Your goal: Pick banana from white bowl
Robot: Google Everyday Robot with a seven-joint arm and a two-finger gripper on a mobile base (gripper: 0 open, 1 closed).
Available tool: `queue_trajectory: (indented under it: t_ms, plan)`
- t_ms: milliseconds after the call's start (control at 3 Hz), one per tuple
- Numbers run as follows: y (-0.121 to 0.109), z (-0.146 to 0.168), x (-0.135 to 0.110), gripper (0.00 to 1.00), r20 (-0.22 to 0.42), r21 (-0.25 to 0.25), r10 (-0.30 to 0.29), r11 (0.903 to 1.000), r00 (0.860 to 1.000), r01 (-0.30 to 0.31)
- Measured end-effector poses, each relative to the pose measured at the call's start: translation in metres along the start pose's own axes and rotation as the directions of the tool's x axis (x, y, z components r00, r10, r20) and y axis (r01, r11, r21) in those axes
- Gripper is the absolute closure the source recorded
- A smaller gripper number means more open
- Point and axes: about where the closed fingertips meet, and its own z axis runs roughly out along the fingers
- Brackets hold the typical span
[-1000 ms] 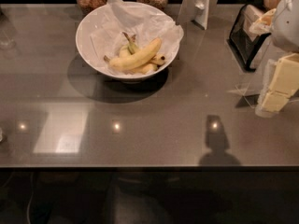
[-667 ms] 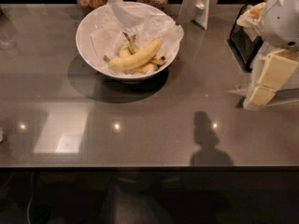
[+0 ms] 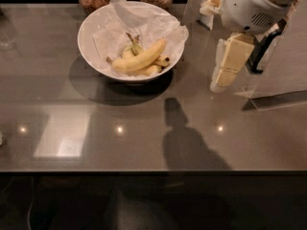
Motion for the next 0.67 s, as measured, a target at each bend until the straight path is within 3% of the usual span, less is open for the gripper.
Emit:
queue_trajectory:
  t_ms: [667]
  plan:
    - [-0.046, 0.060, -0.046, 0.00, 0.106, -0.051, -0.100, 0.9931, 0.989, 0.105]
